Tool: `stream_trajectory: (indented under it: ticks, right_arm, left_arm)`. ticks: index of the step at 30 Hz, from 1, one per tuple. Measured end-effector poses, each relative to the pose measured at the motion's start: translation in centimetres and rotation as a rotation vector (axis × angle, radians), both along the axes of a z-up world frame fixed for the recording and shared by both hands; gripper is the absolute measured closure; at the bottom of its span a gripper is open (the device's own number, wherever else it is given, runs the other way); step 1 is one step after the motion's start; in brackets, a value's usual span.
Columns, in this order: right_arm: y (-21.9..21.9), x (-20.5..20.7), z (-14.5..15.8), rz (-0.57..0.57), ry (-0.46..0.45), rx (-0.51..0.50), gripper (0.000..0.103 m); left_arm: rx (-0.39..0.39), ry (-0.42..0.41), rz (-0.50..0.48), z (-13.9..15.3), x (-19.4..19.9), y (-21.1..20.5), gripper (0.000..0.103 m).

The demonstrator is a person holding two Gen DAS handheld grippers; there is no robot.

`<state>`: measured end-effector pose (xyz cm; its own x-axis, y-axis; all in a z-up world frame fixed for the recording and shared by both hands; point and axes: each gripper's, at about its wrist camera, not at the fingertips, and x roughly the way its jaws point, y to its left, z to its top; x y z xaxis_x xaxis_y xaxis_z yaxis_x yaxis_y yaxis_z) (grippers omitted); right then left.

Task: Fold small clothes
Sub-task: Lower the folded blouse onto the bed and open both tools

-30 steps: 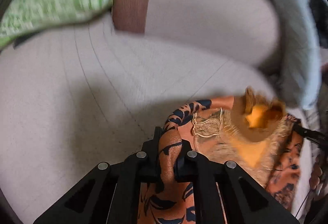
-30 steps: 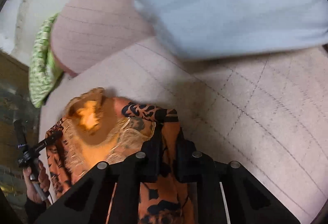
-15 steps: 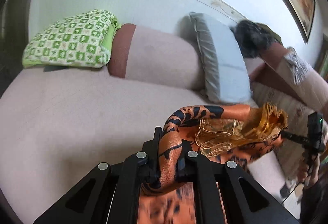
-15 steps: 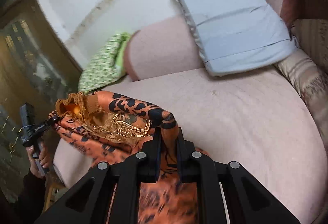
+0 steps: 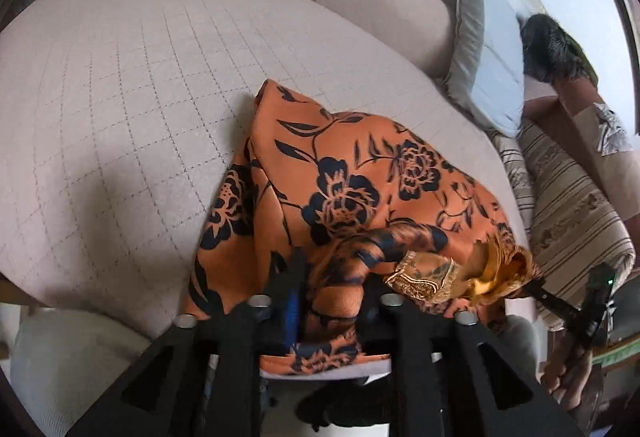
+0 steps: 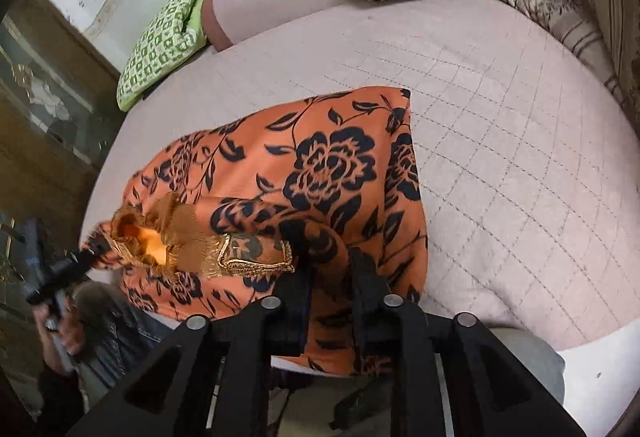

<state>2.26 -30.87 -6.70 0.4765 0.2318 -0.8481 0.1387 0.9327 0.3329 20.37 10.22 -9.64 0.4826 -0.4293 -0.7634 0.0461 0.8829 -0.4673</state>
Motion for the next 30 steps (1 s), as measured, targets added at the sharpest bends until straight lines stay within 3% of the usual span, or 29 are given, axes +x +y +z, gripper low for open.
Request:
stream_trajectory:
  ticks: [2,5,8,11,16,19,22,25,27,28,30]
  right_arm:
    - [-0.5,-0.9,0.3,-0.021,0.000,-0.011,0.064]
    - [-1.4,-2.6,1.0,-0.046,-0.031,0.069,0.063]
    - [-1.7,-3.5,2.7,-0.052,-0.099,0.167,0.057]
    - [-0.7,-3.3,4.3,-0.037,-0.138,0.193,0.057]
    - [3.1,1.2,2.6,0.040,-0.080,0.193,0.060]
    - [4.9,2.6,-0.3,0.048,0.022,0.139,0.061]
    - [5.0,1.7,-2.7,0.029,0.100,0.072,0.063]
    - [4.0,0.0,-4.3,0.002,0.157,0.048,0.063]
    - [3.4,-0.5,-4.7,0.000,0.169,0.080,0.061]
    - [3.1,-0.8,-4.2,-0.008,0.151,0.099,0.057]
    - [3.1,-0.9,-2.2,-0.005,0.083,0.125,0.057]
  left_arm:
    - [-0.016,0.002,0.016,0.1,-1.5,0.7,0.073]
    - [-0.055,0.019,0.034,0.4,-3.7,1.8,0.072]
    - [-0.101,-0.026,0.052,2.4,-7.3,2.2,0.068]
    - [-0.117,-0.080,0.067,4.2,-7.7,1.7,0.062]
    - [-0.003,-0.127,-0.016,4.9,-5.9,-3.3,0.058]
    - [0.148,-0.031,-0.090,1.5,-5.4,-6.7,0.059]
    - [0.223,0.055,-0.111,-1.9,-6.6,-7.2,0.060]
    - [0.186,0.116,-0.083,-3.5,-7.1,-5.8,0.068]
    - [0.101,0.132,-0.060,-2.9,-7.2,-4.6,0.068]
    - [0.033,0.091,-0.045,-1.5,-7.4,-3.7,0.067]
    - [0.008,0.020,-0.008,0.5,-7.5,-2.3,0.063]
